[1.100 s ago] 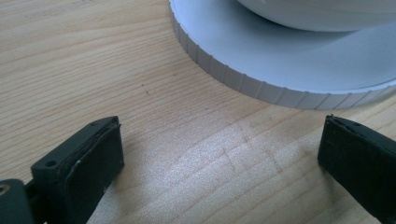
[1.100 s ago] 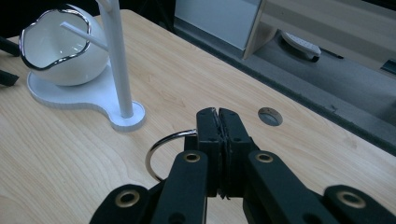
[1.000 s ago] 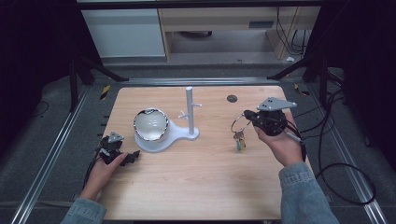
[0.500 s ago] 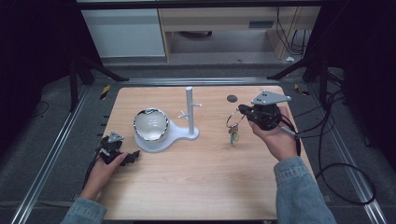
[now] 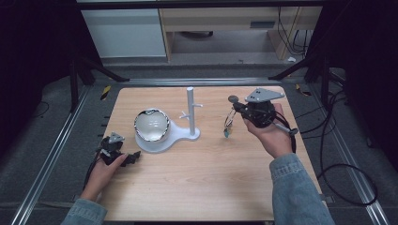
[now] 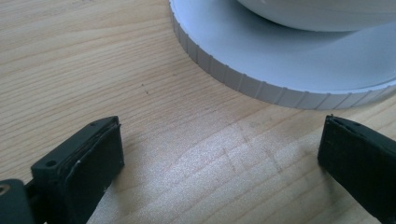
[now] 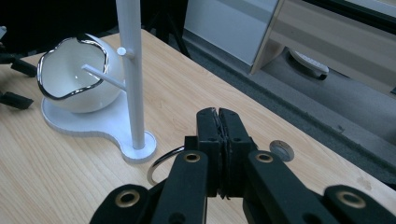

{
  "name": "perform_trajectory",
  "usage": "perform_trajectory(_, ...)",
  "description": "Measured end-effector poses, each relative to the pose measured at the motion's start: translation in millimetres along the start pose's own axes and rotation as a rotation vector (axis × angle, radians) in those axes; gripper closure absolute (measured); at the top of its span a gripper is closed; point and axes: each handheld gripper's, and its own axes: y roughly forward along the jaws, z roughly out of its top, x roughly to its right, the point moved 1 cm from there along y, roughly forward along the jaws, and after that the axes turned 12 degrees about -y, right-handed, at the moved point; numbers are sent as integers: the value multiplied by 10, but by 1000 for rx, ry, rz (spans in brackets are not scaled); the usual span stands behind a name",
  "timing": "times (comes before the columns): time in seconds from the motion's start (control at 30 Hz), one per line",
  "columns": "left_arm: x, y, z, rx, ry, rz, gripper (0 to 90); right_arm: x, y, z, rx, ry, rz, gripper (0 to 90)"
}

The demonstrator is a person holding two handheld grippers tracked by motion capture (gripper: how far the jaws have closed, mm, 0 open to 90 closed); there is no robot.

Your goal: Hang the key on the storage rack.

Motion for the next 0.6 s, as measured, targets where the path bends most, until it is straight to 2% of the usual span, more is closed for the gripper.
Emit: perform_trajectory(0.6,0,0,0,0,0,0,0,-36,43,160,17,-17,13,888)
